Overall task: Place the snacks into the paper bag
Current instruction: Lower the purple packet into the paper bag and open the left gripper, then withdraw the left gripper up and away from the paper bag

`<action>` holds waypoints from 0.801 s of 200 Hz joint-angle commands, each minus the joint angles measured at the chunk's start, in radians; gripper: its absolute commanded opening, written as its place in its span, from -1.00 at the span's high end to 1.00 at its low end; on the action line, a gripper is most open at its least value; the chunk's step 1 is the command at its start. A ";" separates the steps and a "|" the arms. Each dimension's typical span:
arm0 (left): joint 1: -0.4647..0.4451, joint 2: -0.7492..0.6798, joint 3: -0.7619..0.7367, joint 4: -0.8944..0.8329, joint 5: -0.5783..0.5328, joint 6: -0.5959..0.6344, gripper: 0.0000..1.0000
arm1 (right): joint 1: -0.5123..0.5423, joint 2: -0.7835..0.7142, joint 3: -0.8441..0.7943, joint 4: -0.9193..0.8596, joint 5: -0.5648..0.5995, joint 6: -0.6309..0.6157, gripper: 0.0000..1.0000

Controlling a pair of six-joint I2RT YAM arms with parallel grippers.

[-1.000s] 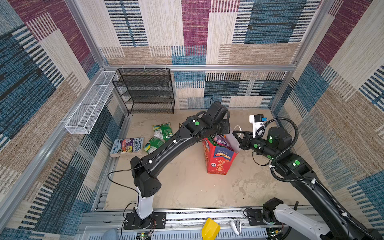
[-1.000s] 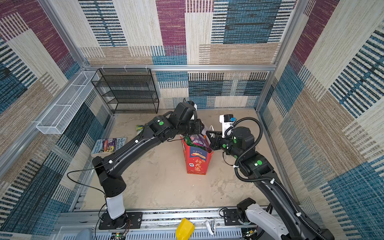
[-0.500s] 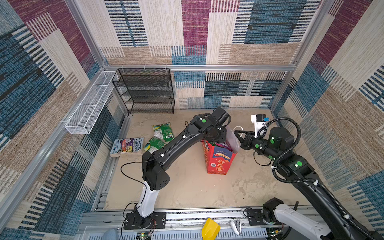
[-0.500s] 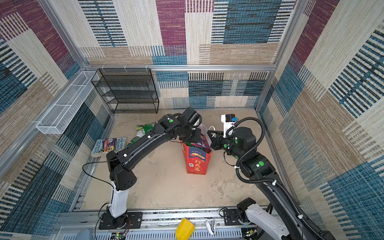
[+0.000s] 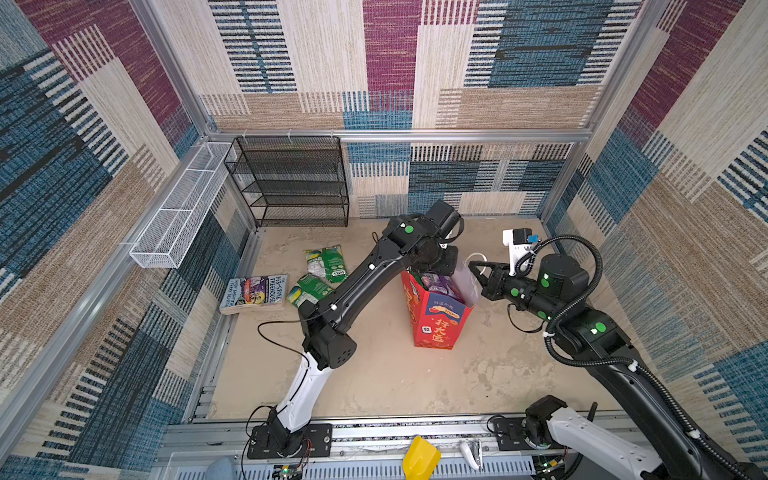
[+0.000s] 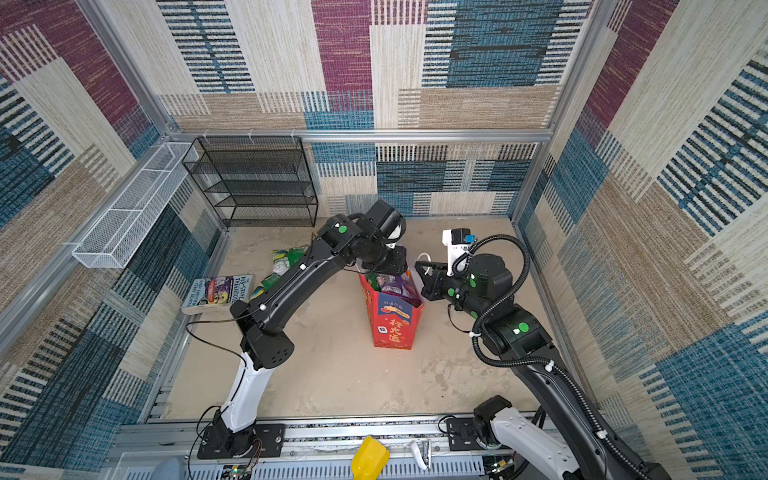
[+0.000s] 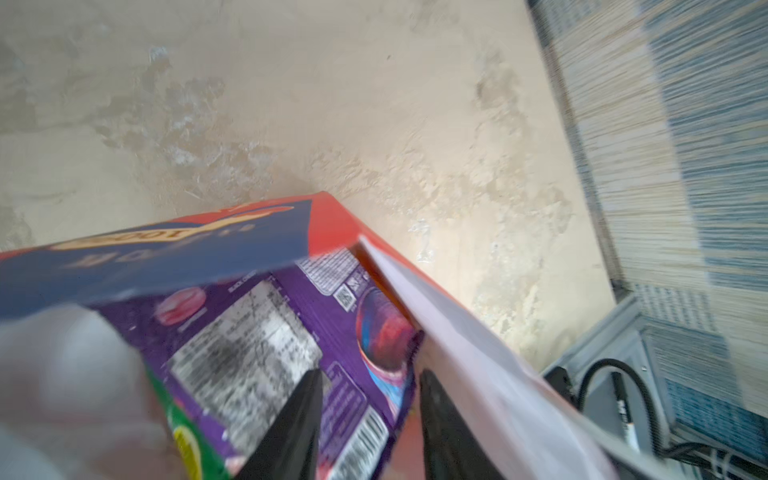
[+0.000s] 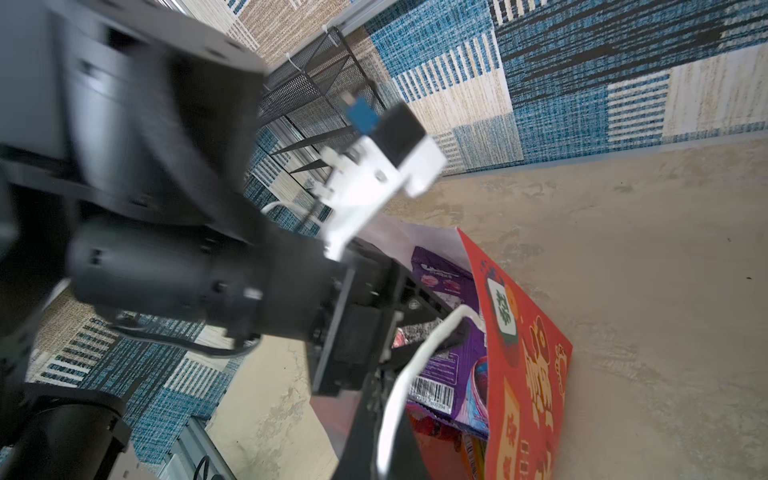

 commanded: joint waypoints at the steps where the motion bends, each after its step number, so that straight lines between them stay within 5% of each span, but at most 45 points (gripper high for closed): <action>1: 0.000 -0.070 0.027 -0.006 0.058 0.026 0.00 | 0.002 0.000 0.003 0.048 0.001 -0.002 0.97; 43: 0.016 -0.268 -0.016 0.028 0.059 0.056 -0.33 | 0.001 0.009 0.017 0.050 -0.002 -0.005 0.97; 123: 0.081 -0.924 -0.751 0.310 -0.002 0.052 -0.82 | 0.002 -0.003 -0.003 0.097 0.033 -0.018 0.99; 160: 0.097 -1.140 -0.972 0.260 -0.209 0.017 -0.95 | 0.003 -0.014 -0.028 0.121 0.053 -0.018 0.98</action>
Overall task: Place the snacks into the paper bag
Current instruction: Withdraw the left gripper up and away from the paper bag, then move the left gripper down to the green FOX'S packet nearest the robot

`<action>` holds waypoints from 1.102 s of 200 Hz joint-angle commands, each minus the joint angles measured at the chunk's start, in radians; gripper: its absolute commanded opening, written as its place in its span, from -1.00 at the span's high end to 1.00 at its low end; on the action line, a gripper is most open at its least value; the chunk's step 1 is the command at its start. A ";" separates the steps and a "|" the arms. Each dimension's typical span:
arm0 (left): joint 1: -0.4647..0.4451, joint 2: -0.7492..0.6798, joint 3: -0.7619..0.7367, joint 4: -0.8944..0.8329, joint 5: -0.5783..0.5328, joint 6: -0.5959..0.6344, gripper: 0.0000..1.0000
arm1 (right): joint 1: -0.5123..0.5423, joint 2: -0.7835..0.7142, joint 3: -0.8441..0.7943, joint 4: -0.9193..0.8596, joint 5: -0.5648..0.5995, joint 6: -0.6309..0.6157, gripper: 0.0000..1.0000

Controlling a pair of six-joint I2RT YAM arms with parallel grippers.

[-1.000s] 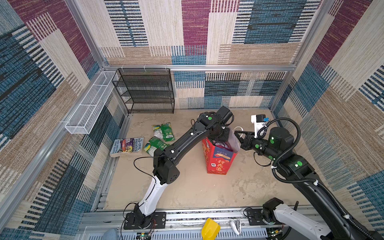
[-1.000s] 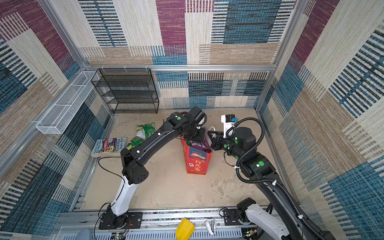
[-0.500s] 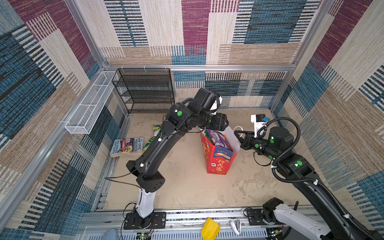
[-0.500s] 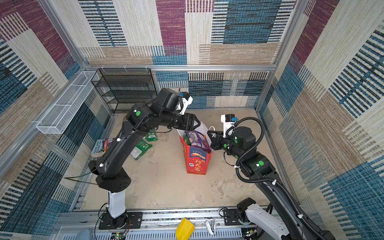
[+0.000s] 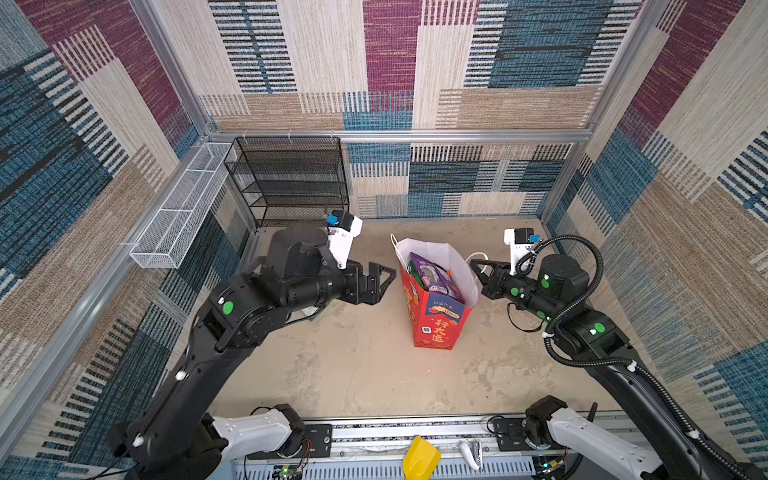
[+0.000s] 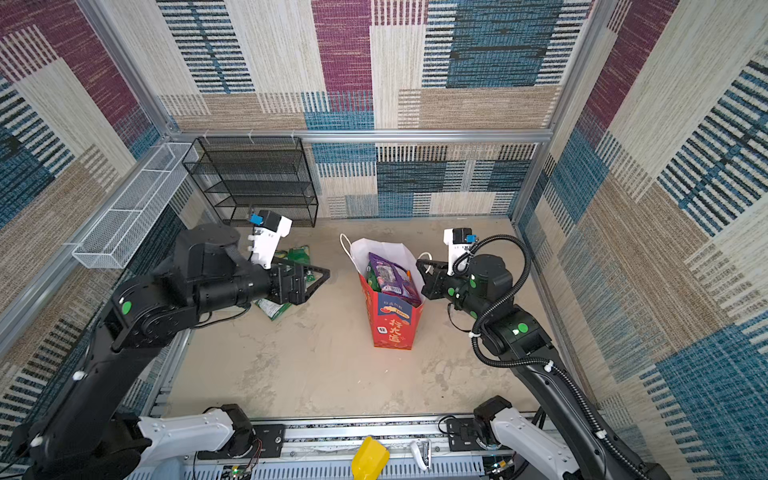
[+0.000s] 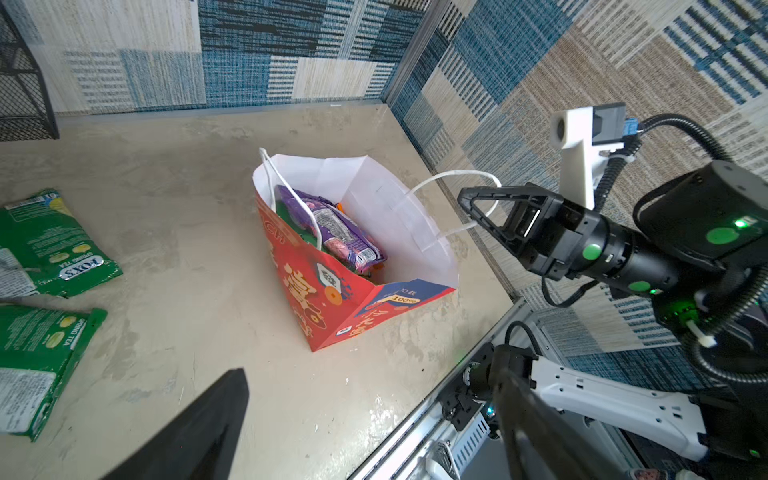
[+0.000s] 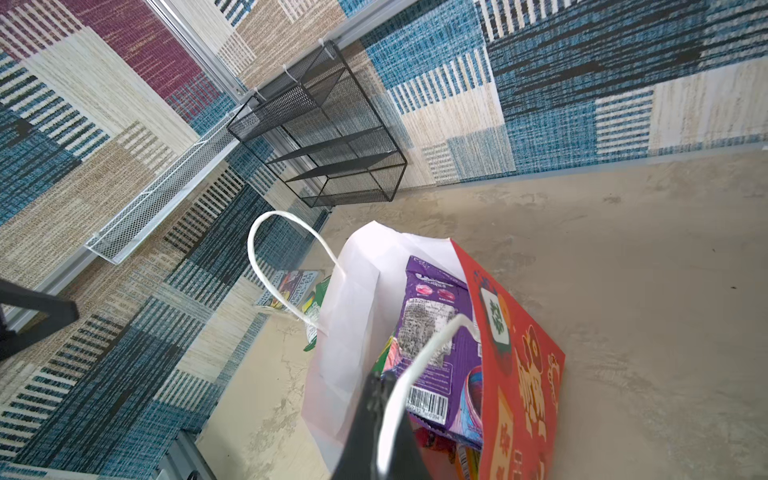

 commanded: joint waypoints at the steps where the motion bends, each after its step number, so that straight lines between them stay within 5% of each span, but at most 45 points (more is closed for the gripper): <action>1: 0.012 -0.092 -0.107 0.003 -0.176 -0.033 -0.96 | 0.002 -0.009 -0.013 0.084 0.026 -0.005 0.98; 27: 0.100 -0.199 -0.294 -0.023 -0.169 -0.095 -0.98 | 0.003 -0.020 -0.028 0.089 0.033 -0.005 0.98; 93: 0.558 -0.213 -0.745 0.246 0.352 -0.287 -0.99 | 0.002 -0.018 -0.039 0.093 0.012 0.003 0.98; 135: 0.833 -0.156 -1.008 0.522 0.503 -0.446 -0.89 | 0.002 -0.028 -0.034 0.072 0.014 -0.003 0.97; 220: 0.970 0.052 -1.211 0.943 0.542 -0.634 -0.63 | 0.002 -0.015 -0.053 0.090 0.014 -0.013 0.97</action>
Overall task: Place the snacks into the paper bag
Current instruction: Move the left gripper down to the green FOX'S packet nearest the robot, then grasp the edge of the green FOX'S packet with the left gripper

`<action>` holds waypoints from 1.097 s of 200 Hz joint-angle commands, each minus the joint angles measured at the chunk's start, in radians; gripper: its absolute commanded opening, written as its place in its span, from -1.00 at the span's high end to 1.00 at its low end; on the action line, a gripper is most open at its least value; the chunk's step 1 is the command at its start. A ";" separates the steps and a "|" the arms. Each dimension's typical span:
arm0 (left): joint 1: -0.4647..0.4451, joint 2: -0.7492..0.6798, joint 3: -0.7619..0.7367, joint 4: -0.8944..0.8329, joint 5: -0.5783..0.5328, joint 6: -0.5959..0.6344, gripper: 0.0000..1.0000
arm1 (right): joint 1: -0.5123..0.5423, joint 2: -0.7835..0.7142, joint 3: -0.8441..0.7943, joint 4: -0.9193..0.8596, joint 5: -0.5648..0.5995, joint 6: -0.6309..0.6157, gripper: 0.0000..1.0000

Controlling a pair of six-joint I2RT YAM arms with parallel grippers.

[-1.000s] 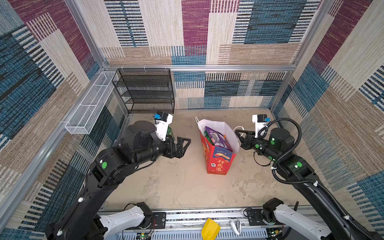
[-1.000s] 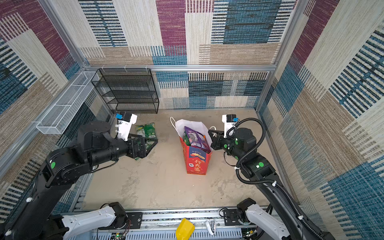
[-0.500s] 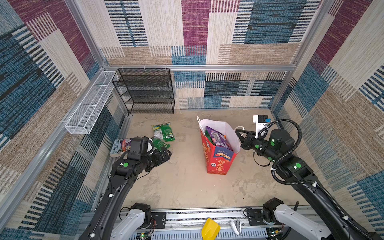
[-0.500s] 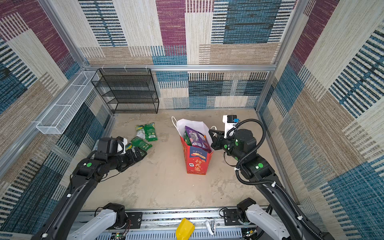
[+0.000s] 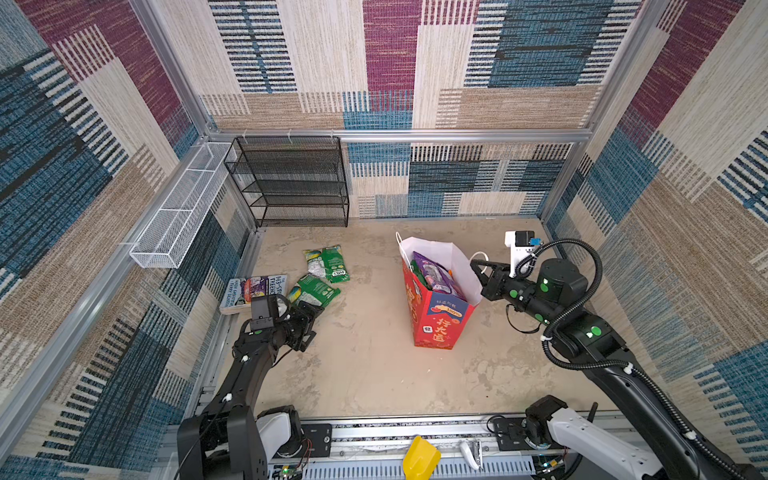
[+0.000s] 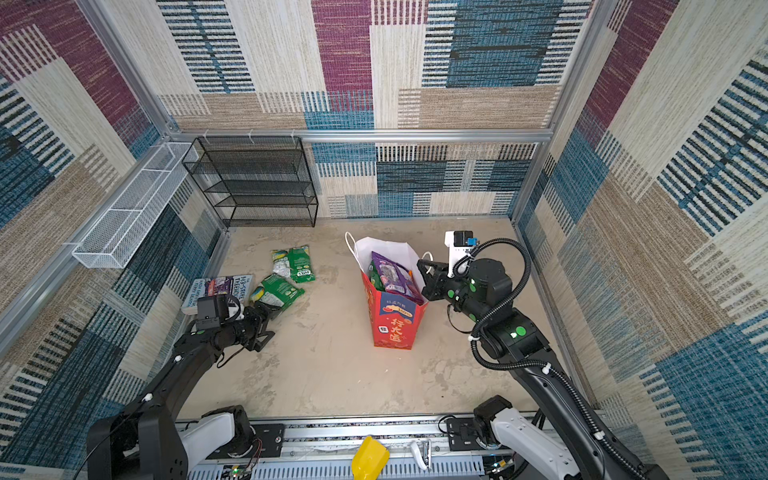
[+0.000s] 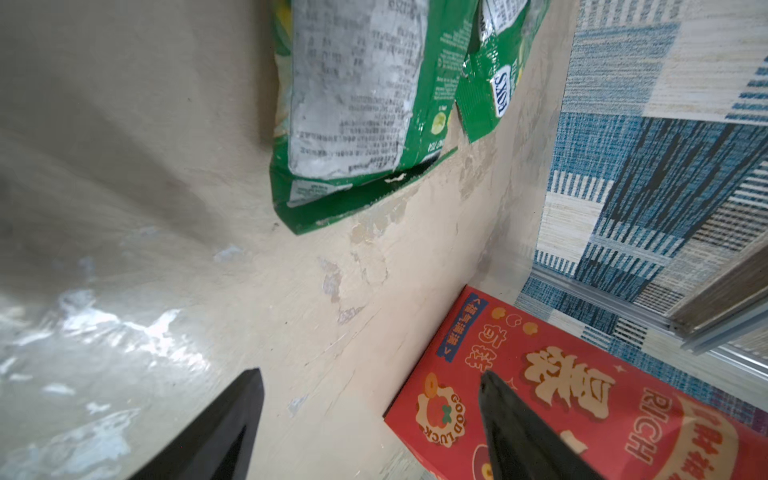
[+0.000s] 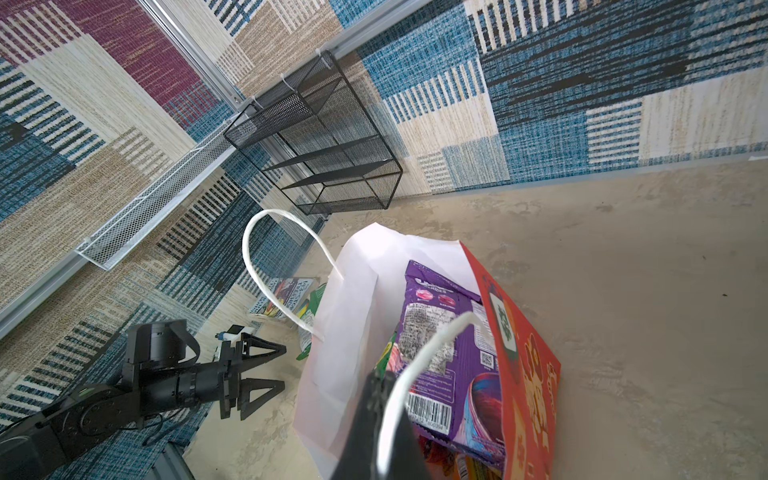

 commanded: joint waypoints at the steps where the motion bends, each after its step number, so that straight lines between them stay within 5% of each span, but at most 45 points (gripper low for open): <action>1: 0.019 0.045 -0.030 0.183 0.019 -0.070 -0.63 | 0.002 0.001 -0.004 0.042 -0.008 -0.009 0.97; 120: 0.053 0.394 -0.075 0.555 0.046 -0.223 0.00 | 0.002 0.020 -0.009 0.043 0.005 -0.014 0.97; 219: 0.087 0.424 -0.085 0.605 0.154 -0.206 0.94 | 0.002 0.013 -0.001 0.028 -0.004 -0.005 0.97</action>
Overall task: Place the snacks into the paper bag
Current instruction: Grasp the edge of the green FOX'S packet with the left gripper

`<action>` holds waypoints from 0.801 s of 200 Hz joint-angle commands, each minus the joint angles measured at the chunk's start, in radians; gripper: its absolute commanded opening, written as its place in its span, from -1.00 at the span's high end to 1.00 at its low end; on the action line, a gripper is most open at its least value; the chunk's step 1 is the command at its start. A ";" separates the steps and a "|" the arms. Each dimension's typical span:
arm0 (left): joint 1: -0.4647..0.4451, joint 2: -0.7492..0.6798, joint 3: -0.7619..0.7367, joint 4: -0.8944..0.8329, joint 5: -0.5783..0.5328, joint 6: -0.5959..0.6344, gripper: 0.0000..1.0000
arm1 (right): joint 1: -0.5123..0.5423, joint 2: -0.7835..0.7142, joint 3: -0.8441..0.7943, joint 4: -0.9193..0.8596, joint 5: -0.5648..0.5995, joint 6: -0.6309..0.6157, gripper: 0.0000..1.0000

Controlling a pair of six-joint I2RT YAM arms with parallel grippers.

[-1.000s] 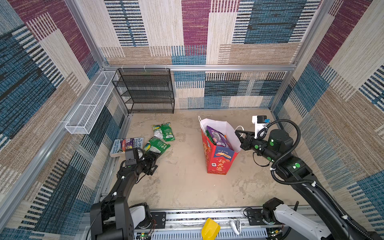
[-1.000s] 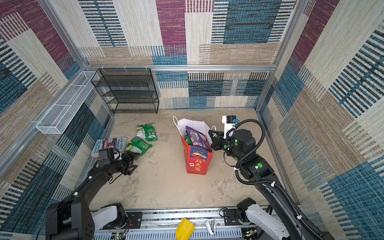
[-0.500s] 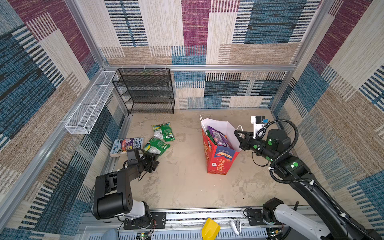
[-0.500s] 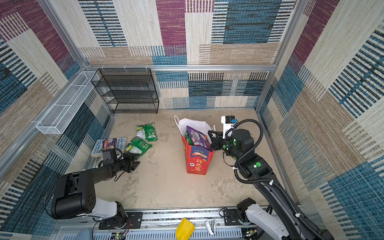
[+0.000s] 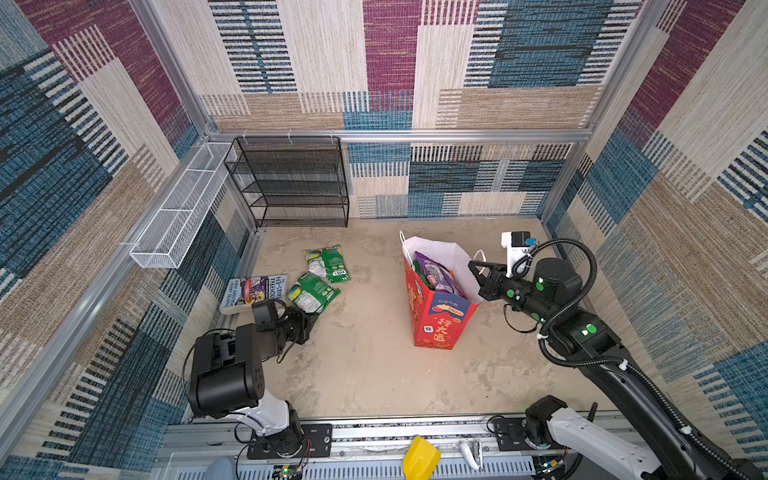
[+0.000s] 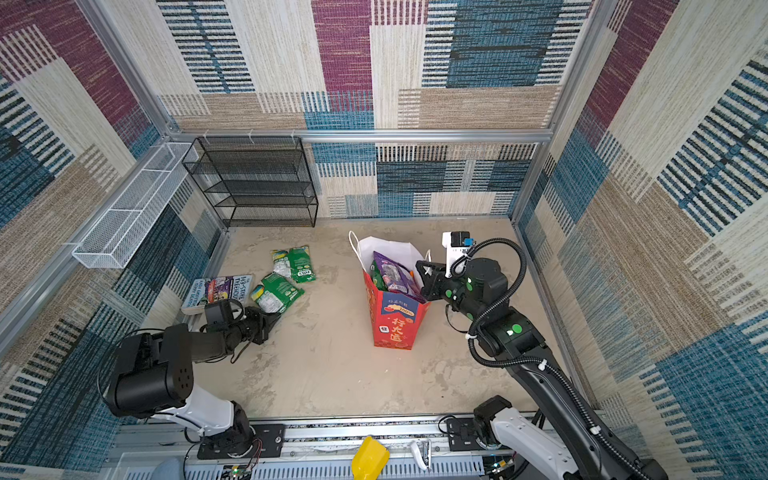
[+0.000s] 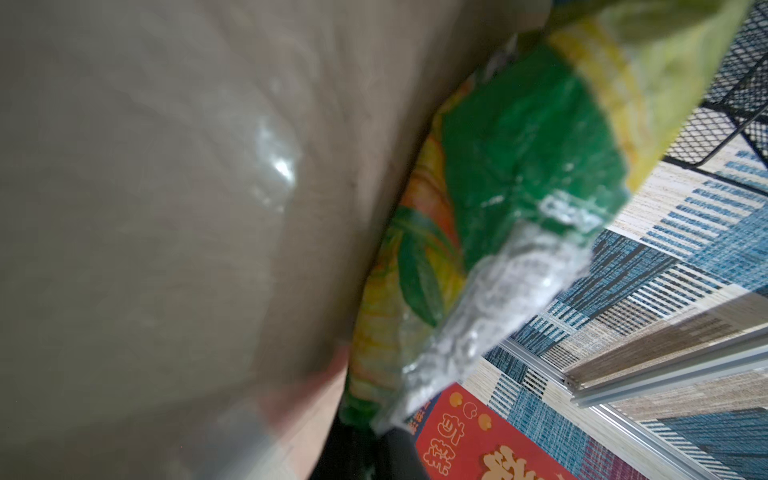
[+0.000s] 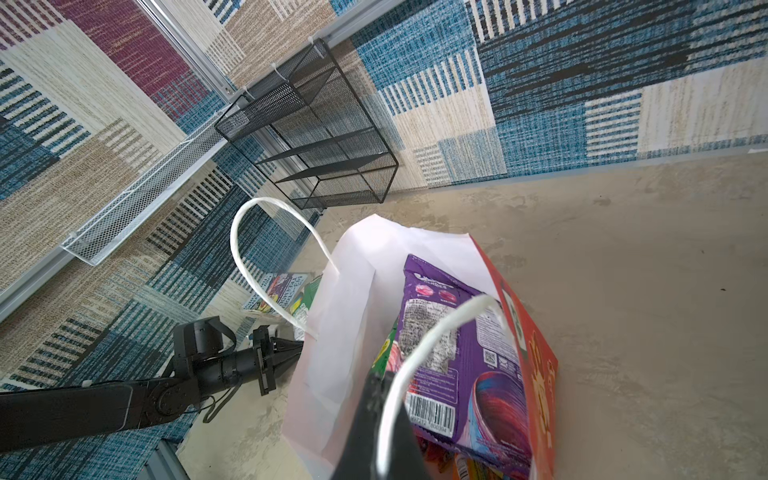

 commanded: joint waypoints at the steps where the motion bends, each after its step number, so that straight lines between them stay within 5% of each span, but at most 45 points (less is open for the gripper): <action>1: 0.005 -0.015 0.006 -0.027 0.058 0.016 0.95 | 0.002 -0.002 0.009 0.021 -0.007 0.002 0.97; 71: 0.005 -0.353 0.069 -0.429 0.098 0.176 1.00 | 0.002 -0.006 0.031 0.012 -0.008 0.000 0.97; 121: 0.005 -0.621 0.242 -0.790 0.025 0.330 1.00 | 0.002 -0.007 0.039 0.008 -0.014 0.006 0.98; 160: 0.005 -0.694 0.413 -0.962 0.038 0.423 1.00 | 0.002 -0.016 0.057 -0.010 -0.010 0.002 0.97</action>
